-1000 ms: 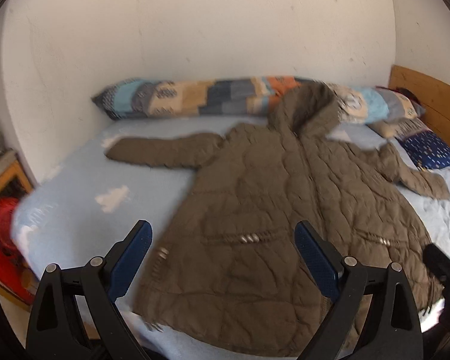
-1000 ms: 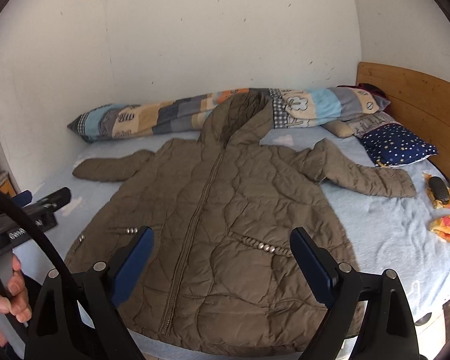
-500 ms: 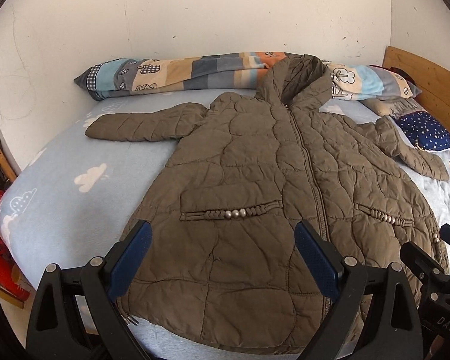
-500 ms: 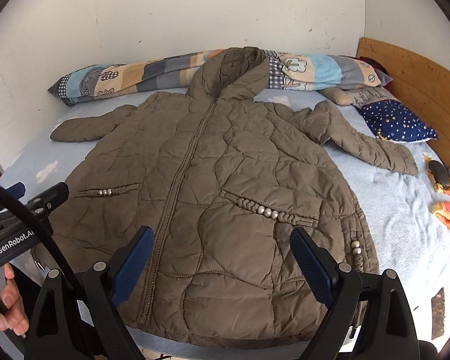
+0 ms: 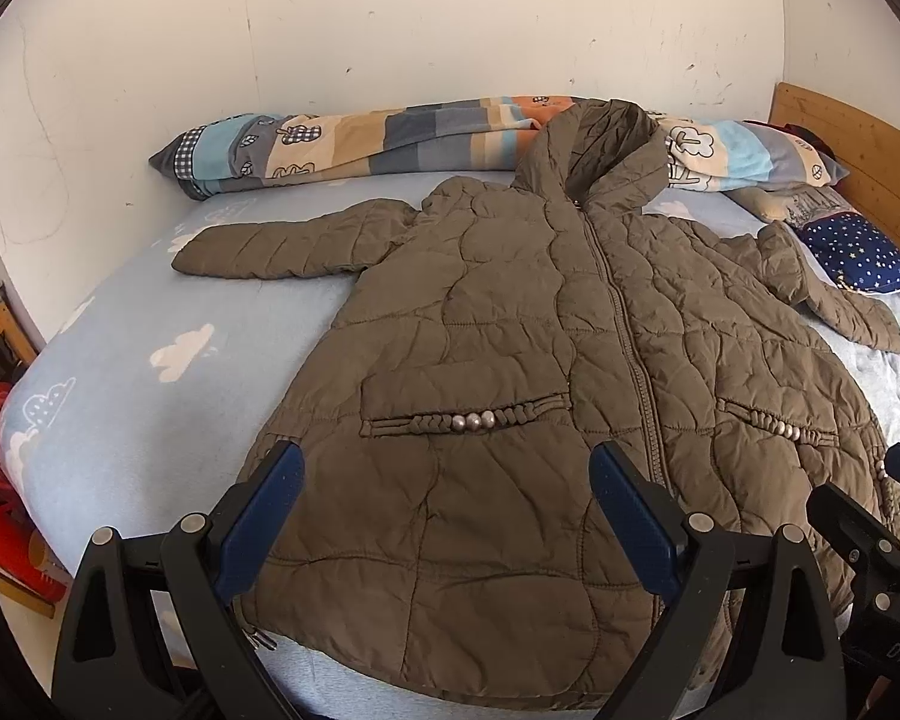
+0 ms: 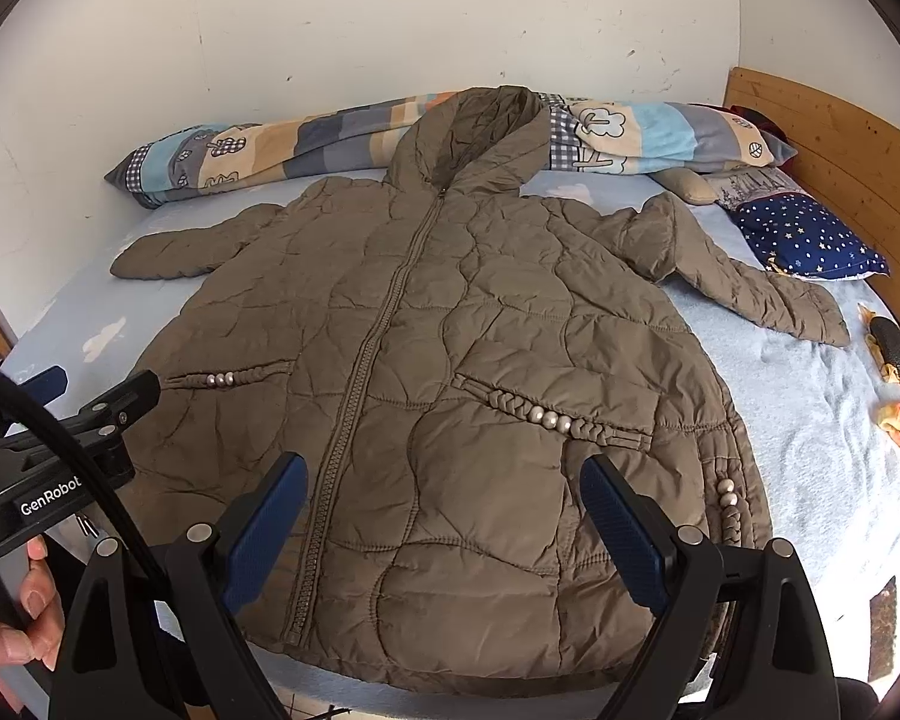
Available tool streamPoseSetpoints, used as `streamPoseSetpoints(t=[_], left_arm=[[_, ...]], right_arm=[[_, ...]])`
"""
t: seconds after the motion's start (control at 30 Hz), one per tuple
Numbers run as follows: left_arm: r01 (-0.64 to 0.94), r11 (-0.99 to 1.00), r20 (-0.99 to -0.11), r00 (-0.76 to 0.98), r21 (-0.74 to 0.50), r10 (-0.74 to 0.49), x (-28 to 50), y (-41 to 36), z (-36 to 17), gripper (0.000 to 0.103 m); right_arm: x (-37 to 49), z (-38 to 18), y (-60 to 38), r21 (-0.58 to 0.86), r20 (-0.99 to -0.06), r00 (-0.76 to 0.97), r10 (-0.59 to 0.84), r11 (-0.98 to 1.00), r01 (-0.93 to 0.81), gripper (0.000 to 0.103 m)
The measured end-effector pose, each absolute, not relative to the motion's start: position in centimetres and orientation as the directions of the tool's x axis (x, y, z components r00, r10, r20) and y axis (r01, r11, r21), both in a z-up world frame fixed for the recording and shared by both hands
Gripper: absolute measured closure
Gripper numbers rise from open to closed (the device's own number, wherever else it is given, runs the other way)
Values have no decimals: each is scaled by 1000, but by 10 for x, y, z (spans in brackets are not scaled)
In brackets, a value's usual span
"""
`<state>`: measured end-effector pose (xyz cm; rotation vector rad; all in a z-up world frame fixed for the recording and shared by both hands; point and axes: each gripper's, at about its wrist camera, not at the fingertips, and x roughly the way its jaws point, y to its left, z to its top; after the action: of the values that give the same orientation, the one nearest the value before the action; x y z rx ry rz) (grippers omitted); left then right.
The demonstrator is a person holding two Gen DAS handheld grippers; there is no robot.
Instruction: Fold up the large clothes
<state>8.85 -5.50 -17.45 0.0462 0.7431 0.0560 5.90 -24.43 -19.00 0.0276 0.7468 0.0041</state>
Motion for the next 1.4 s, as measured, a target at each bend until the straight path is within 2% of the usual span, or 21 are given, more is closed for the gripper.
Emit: streamPoseSetpoints(t=[0.6, 1.03, 1.2, 1.33, 1.4], left_arm=[[-30, 999, -682, 730, 30, 43, 87, -55, -170, 8], [-24, 998, -679, 732, 57, 56, 95, -48, -168, 8], [3, 998, -662, 748, 65, 41, 120, -54, -153, 8], [55, 995, -614, 789, 78, 4, 159, -69, -128, 7], [73, 993, -589, 808, 91, -5, 181, -76, -126, 7]], right_arm=[[59, -191, -243, 25, -682, 731, 21, 1000, -6, 8], [57, -189, -257, 70, -689, 723, 37, 997, 16, 8], [60, -173, -294, 161, -684, 725, 79, 986, 44, 8], [72, -151, -363, 310, -653, 748, 123, 944, 116, 8], [80, -141, -409, 373, -634, 767, 99, 908, 192, 8]])
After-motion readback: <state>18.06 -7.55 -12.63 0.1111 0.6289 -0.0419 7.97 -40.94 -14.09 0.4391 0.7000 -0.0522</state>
